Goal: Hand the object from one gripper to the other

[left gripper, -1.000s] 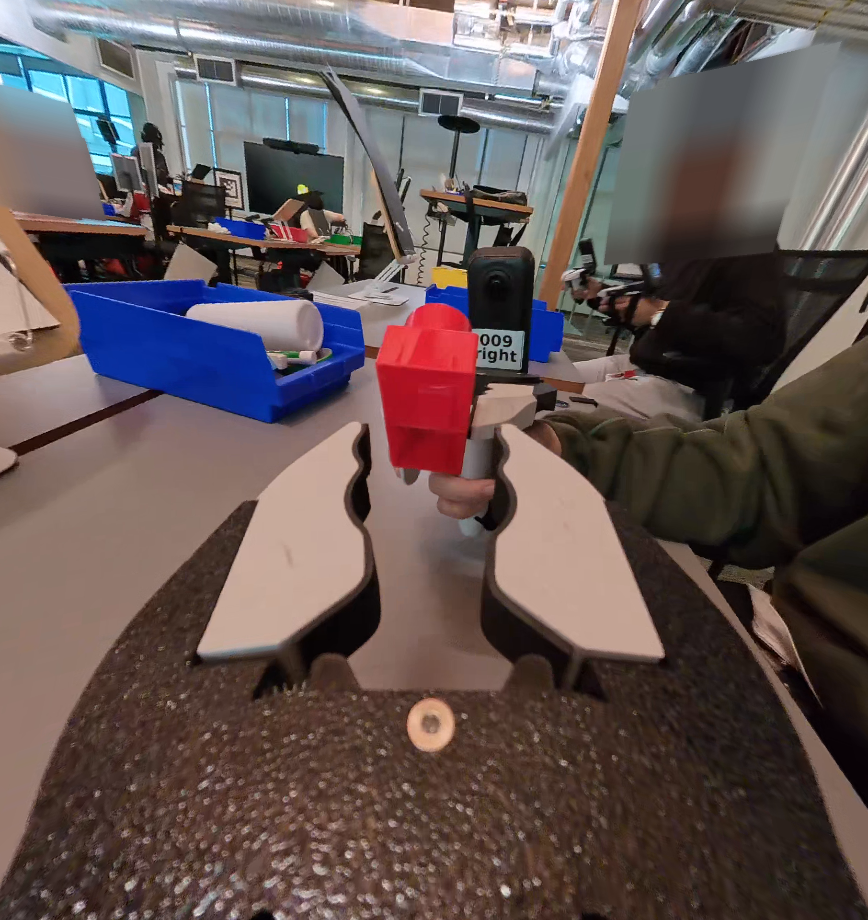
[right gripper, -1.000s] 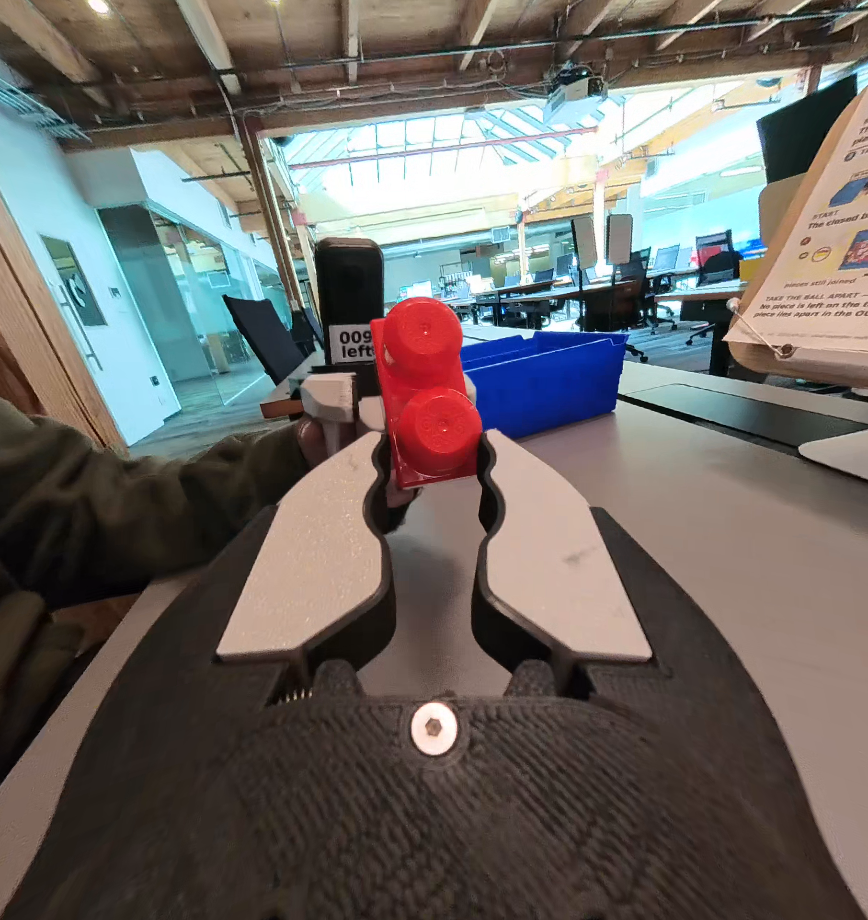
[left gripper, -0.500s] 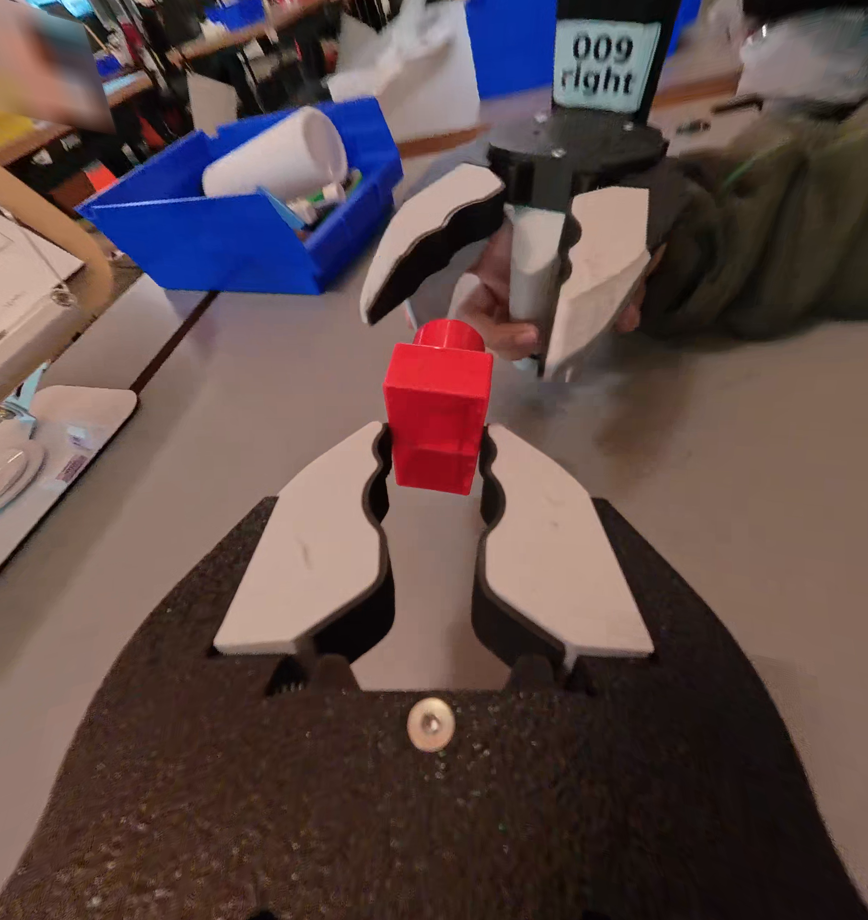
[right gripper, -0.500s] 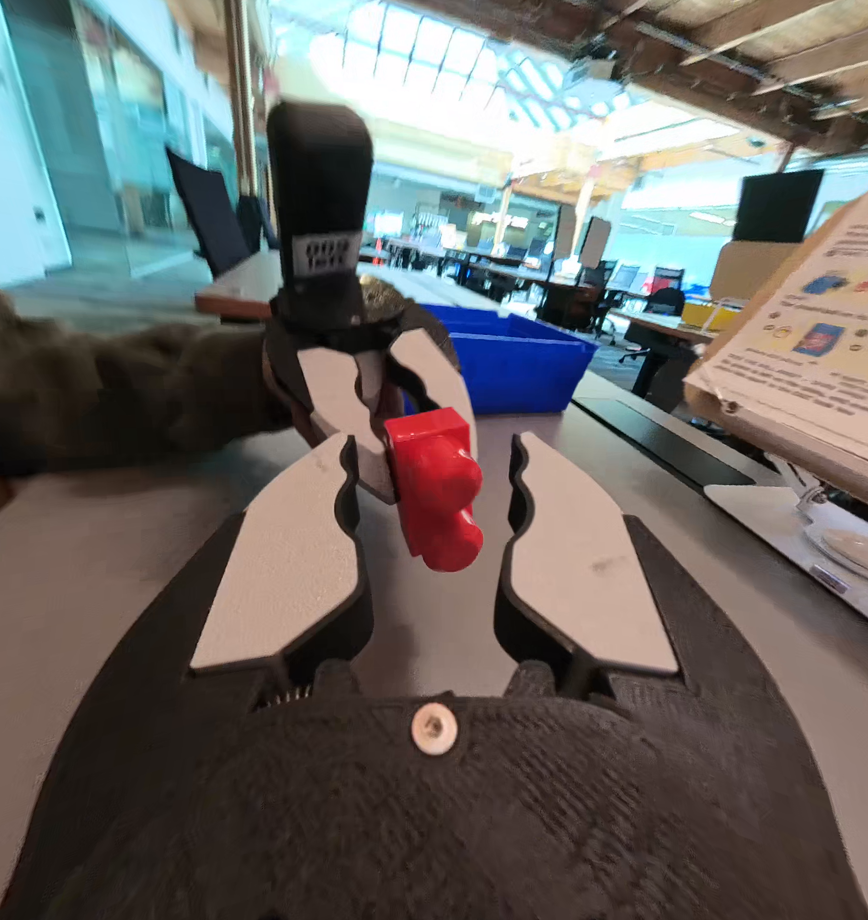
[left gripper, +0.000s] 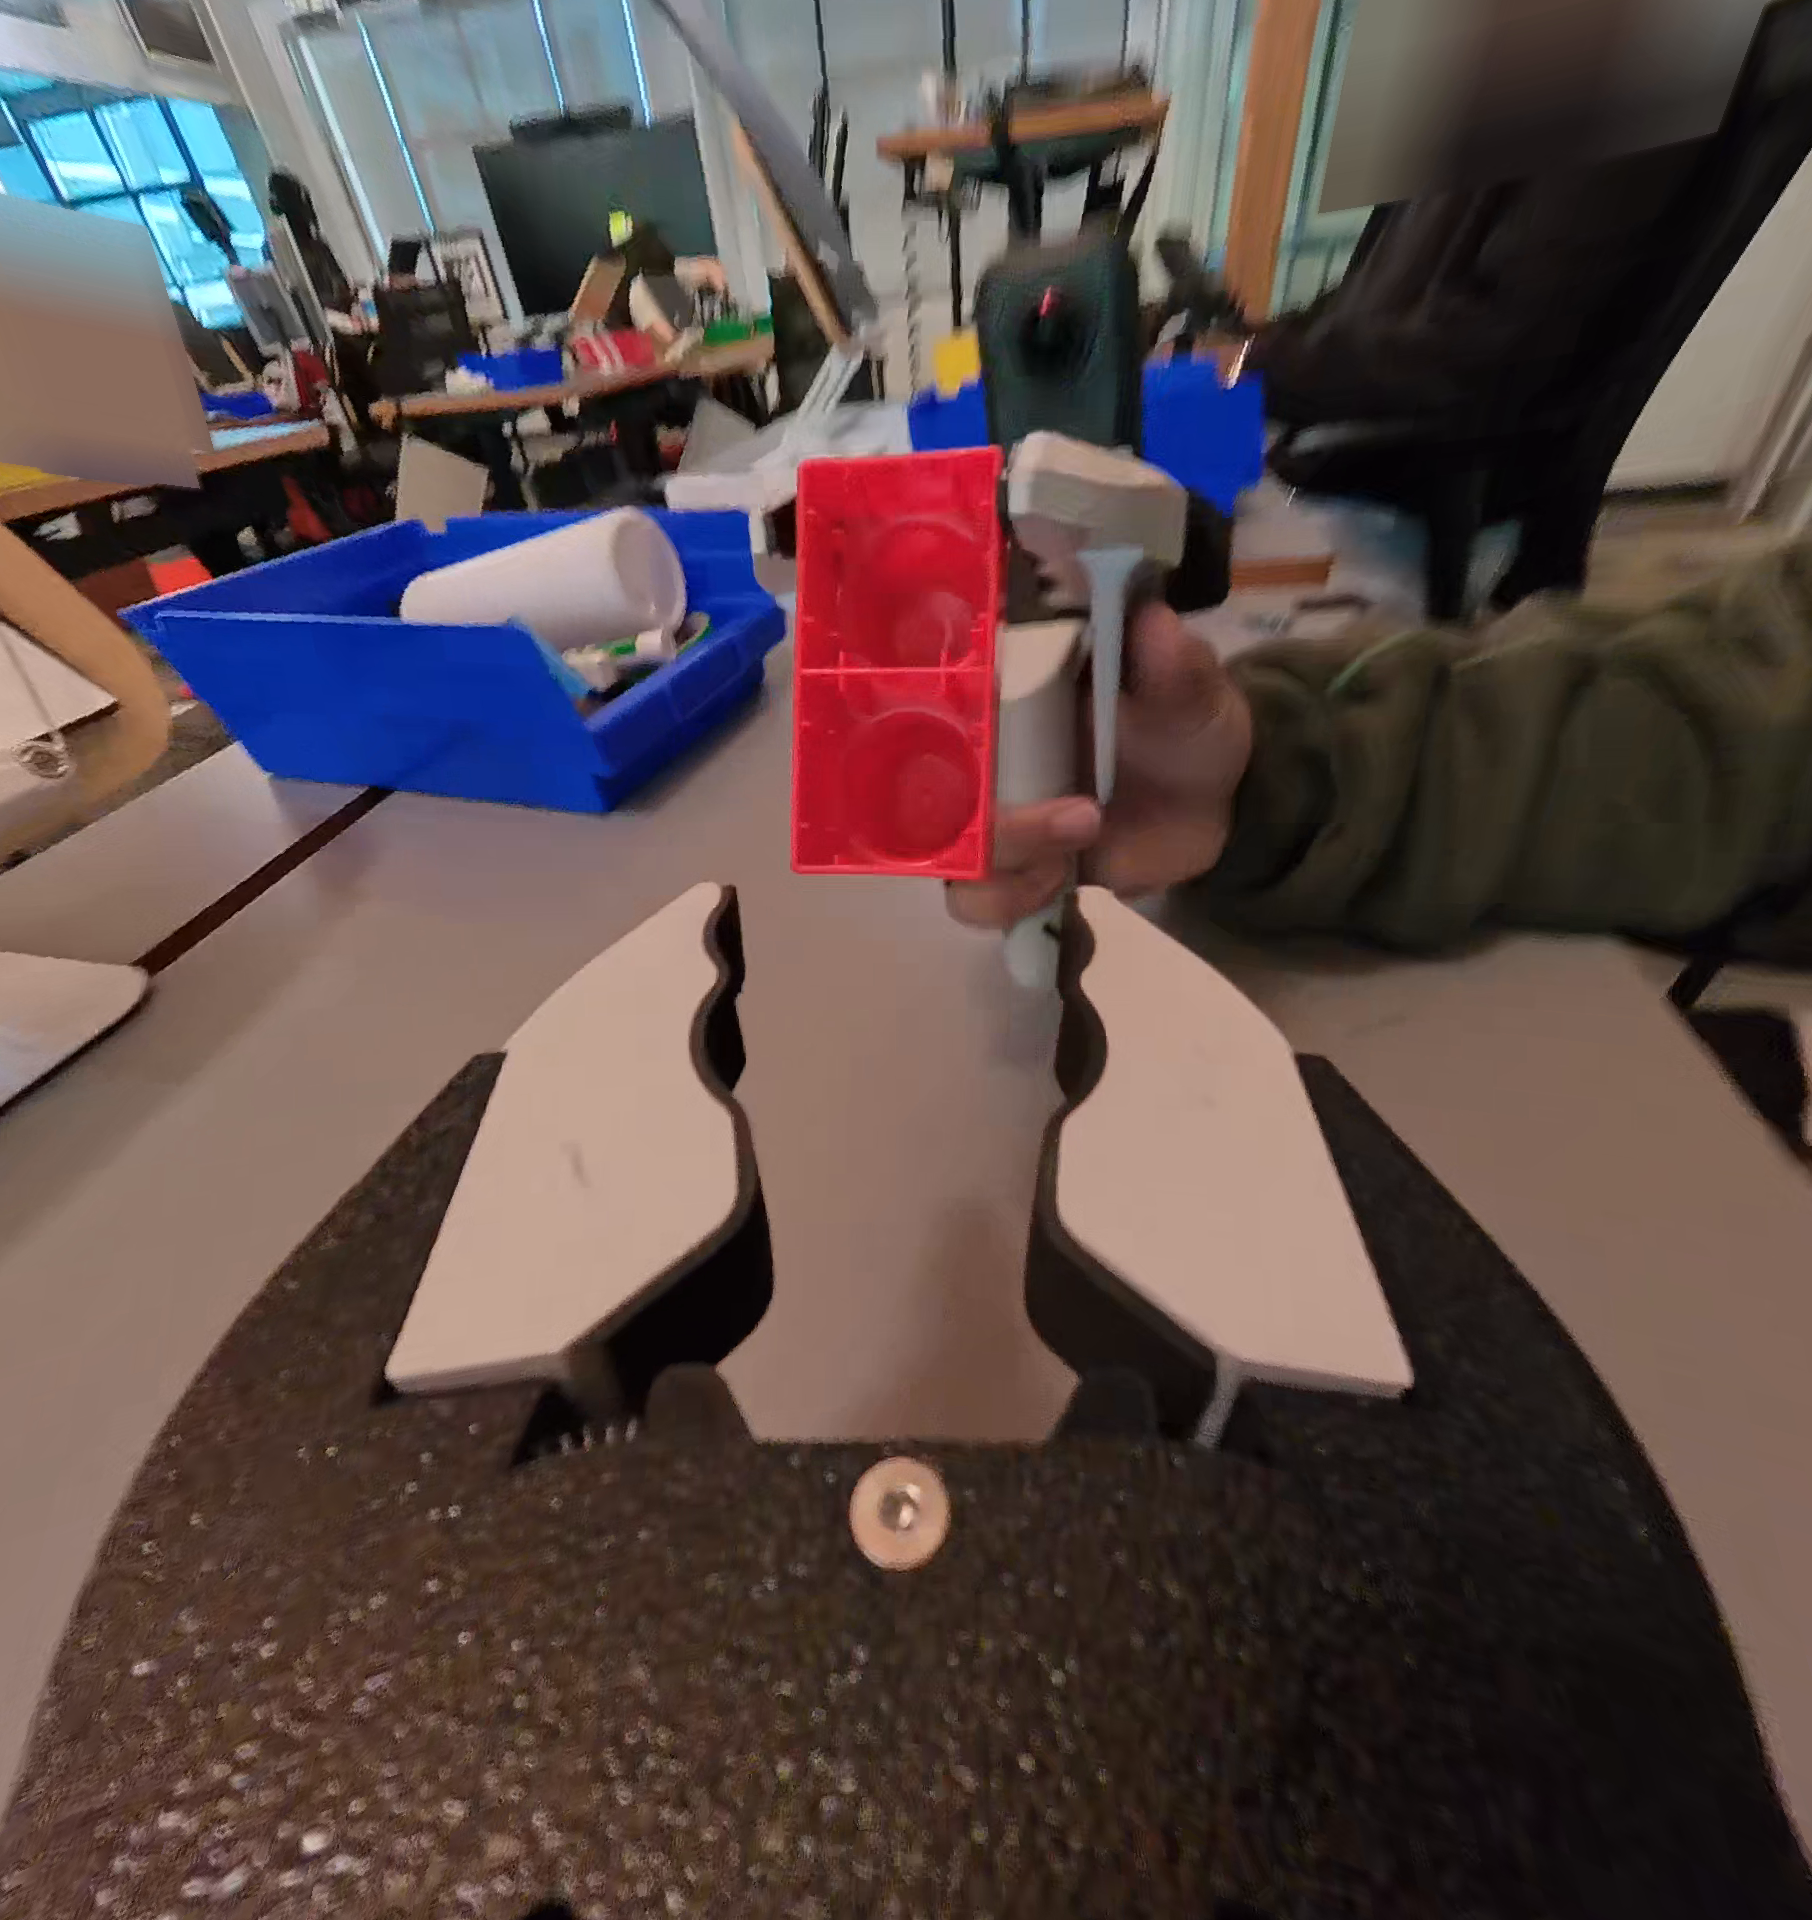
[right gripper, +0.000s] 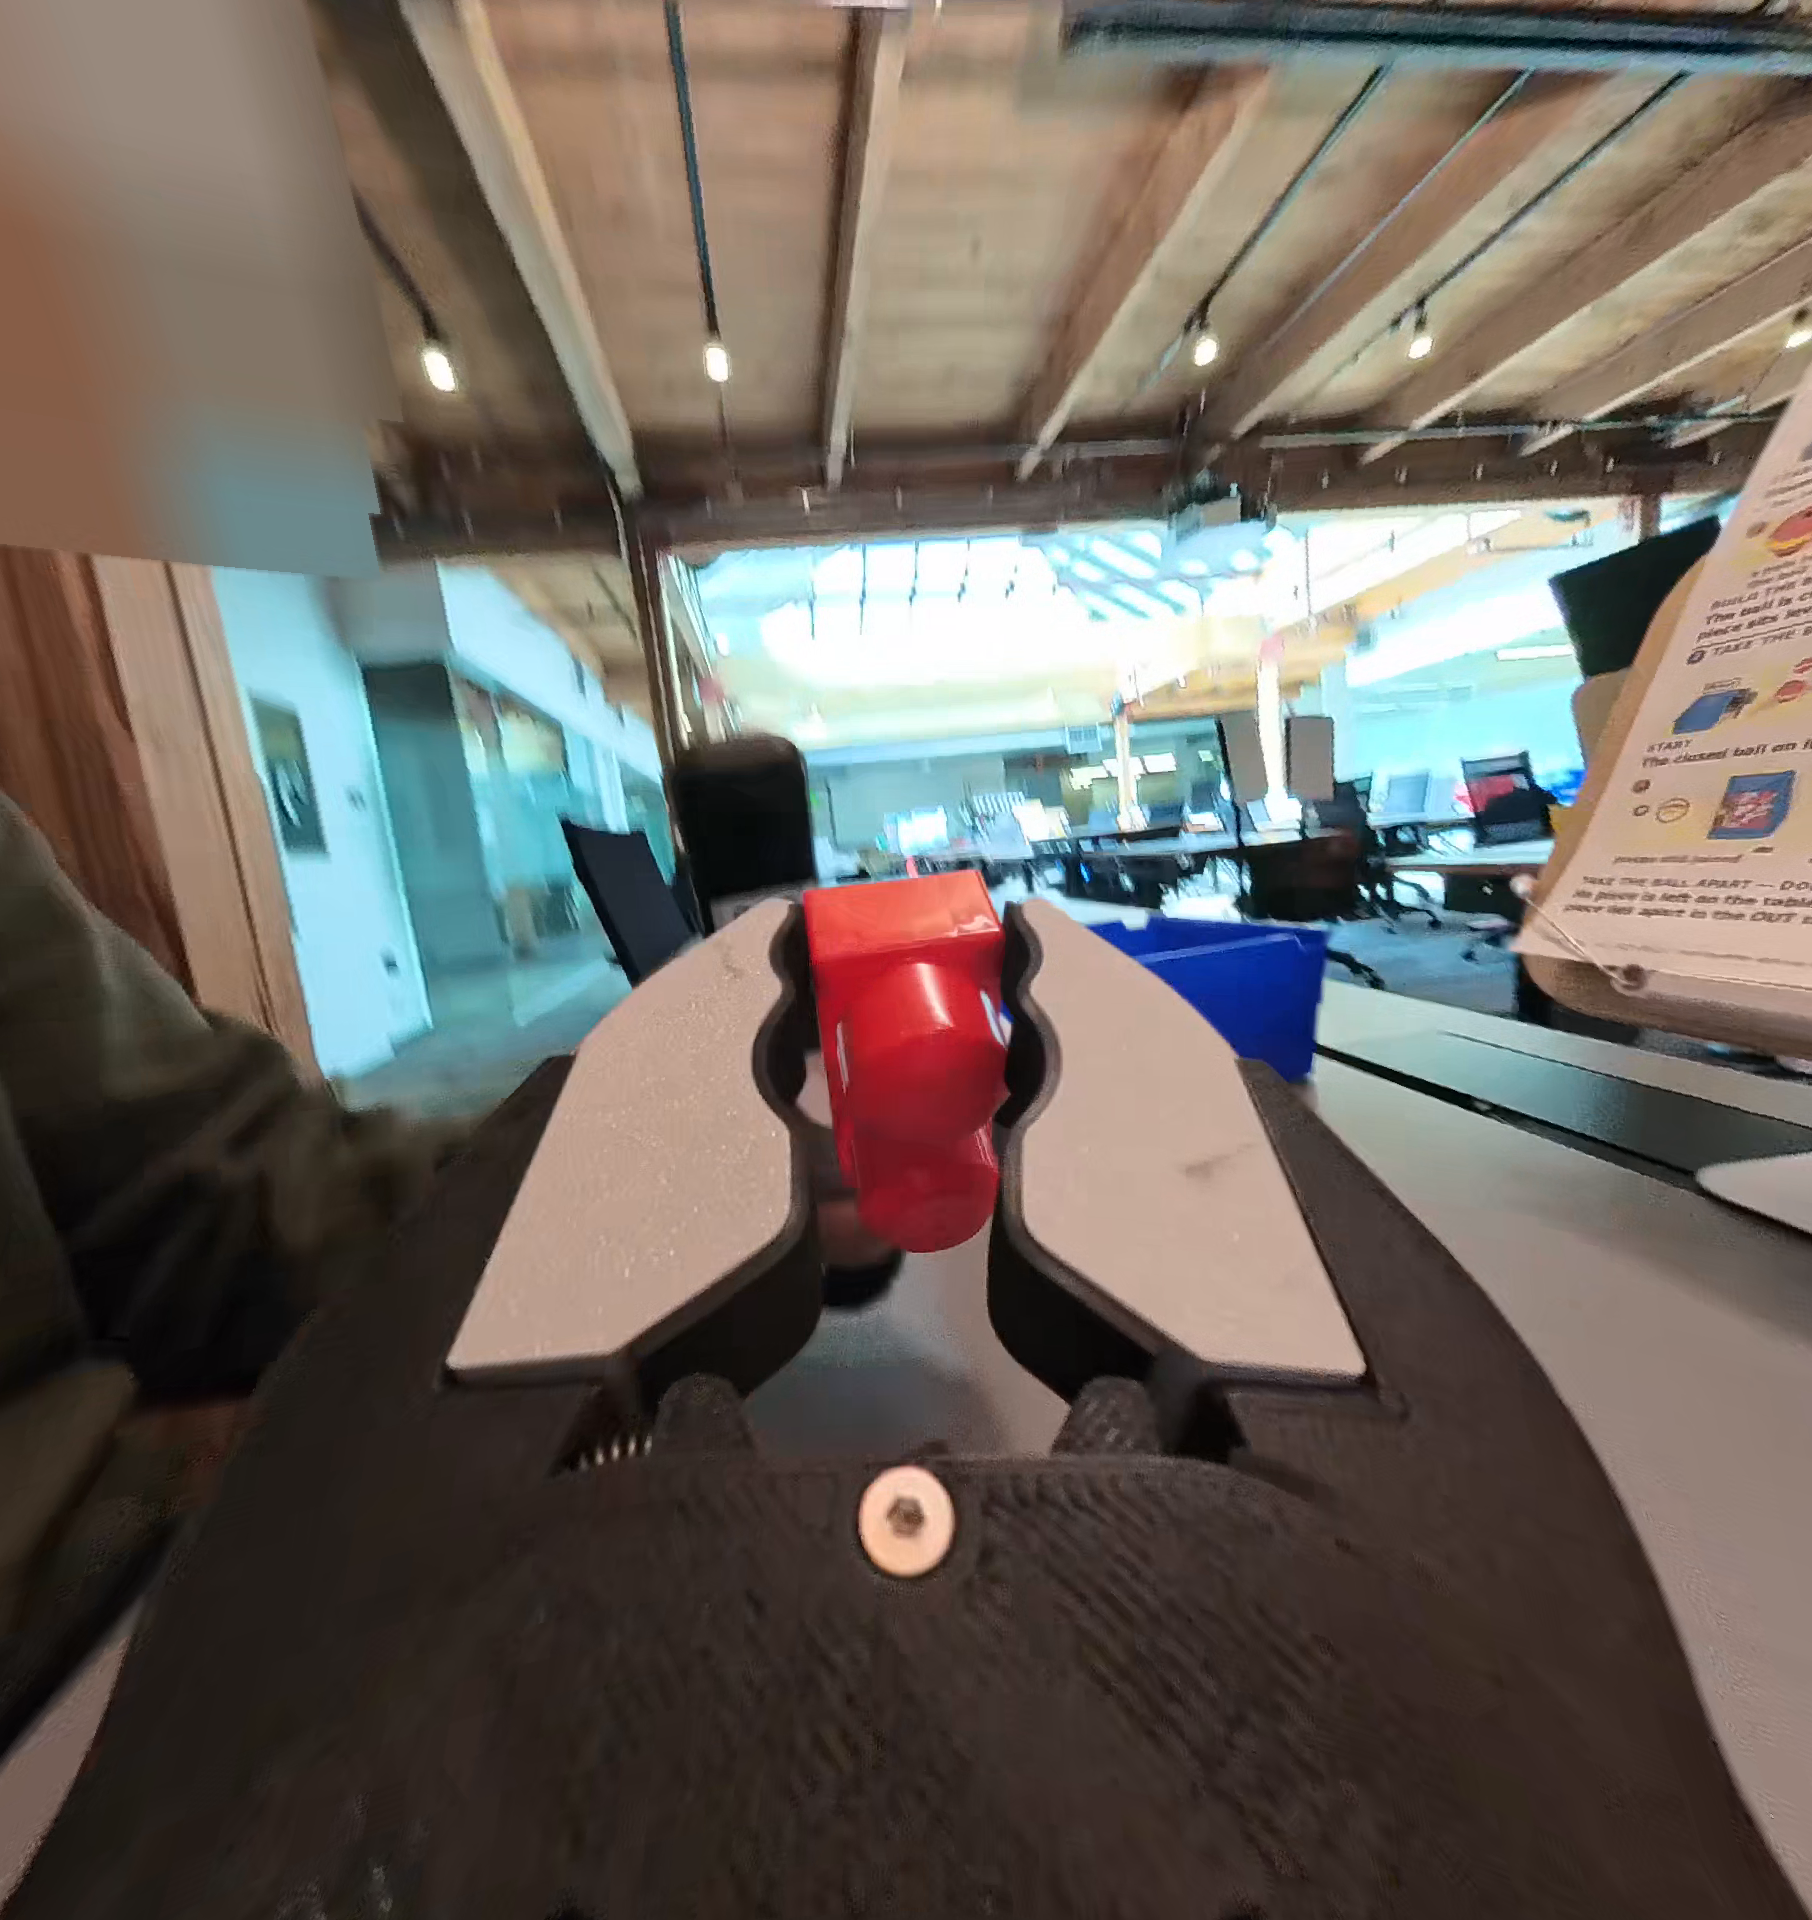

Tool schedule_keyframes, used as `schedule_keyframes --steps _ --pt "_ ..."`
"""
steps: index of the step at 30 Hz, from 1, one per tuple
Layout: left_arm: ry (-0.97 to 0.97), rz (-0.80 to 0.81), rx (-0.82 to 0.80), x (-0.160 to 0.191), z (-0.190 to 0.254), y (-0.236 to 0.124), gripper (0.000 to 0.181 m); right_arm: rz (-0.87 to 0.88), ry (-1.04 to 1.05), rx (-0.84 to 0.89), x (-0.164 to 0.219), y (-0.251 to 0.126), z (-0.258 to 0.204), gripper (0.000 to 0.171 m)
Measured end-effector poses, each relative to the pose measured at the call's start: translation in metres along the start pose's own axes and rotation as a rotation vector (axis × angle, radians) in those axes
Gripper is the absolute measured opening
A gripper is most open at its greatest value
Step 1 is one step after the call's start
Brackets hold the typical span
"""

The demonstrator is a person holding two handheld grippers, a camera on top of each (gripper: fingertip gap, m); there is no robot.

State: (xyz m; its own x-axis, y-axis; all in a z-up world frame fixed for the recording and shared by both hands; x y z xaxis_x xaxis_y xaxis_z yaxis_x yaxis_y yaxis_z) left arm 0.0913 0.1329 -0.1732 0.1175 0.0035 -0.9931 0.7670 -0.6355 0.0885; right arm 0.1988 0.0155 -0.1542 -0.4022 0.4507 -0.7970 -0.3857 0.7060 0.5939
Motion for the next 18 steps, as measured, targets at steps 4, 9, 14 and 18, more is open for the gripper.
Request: schedule_keyframes --steps 4,9,14,18 --pt "-0.087 0.109 0.006 -0.0016 0.0020 0.0051 0.052 0.109 0.136 0.006 0.0002 -0.0019 0.0030 0.036" --pt "-0.013 0.109 0.008 0.0024 0.0069 0.0096 0.049 0.131 0.174 0.011 0.0030 -0.0010 0.0028 0.036" --pt "-0.029 0.113 -0.002 0.0018 0.0051 0.0094 0.035 0.130 0.174 -0.008 0.0021 -0.0005 0.0019 0.035" --pt "-0.038 0.121 0.014 -0.0019 0.0033 0.0049 0.034 0.142 0.192 -0.011 0.0032 0.0001 0.0016 0.035"
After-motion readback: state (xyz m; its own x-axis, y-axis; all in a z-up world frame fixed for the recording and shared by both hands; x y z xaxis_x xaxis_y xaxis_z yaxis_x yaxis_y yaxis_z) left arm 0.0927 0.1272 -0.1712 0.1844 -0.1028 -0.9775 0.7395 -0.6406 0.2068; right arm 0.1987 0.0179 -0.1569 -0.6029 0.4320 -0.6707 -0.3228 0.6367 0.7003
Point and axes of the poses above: each gripper's, where its closed fingertips meet, y out along the fingers, x out of its underside, z = x × y across the jaws, the point moved 8 cm from there along -y, back along the fingers, and after that the axes turned 11 degrees about z, right-handed, at the moved point
